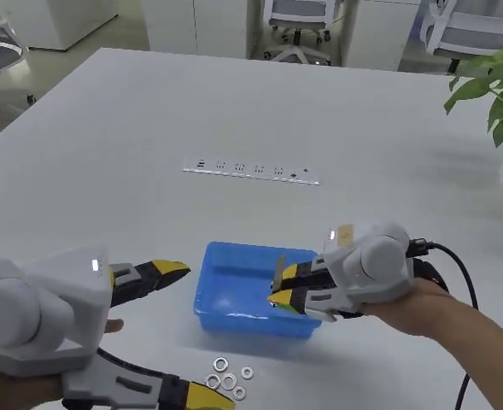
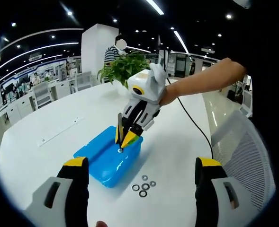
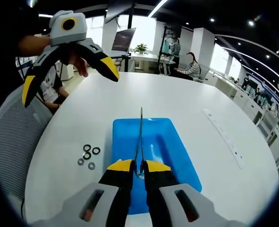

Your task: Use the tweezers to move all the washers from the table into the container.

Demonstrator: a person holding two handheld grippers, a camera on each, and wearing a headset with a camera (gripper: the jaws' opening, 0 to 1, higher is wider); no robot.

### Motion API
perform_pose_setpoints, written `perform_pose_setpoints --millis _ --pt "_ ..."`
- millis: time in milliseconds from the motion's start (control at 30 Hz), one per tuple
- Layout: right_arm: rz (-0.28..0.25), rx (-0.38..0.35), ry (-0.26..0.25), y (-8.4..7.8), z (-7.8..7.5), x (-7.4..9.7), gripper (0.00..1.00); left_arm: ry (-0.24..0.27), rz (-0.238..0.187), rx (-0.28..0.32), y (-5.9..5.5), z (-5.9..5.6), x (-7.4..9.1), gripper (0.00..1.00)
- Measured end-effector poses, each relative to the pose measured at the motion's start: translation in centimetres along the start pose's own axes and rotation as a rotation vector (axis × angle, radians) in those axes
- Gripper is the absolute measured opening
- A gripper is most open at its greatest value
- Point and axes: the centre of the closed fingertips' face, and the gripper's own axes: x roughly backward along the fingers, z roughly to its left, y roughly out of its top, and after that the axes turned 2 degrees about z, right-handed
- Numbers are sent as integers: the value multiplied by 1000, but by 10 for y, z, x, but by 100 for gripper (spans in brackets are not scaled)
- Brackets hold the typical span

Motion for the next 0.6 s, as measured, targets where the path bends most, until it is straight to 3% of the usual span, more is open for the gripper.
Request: perform_pose_setpoints --millis 333,600 --pt "12 -9 10 -10 -3 -9 11 -18 -8 6 2 7 -14 84" --pt "10 -22 10 -14 -5 -12 11 -25 -20 -23 15 18 -29 71"
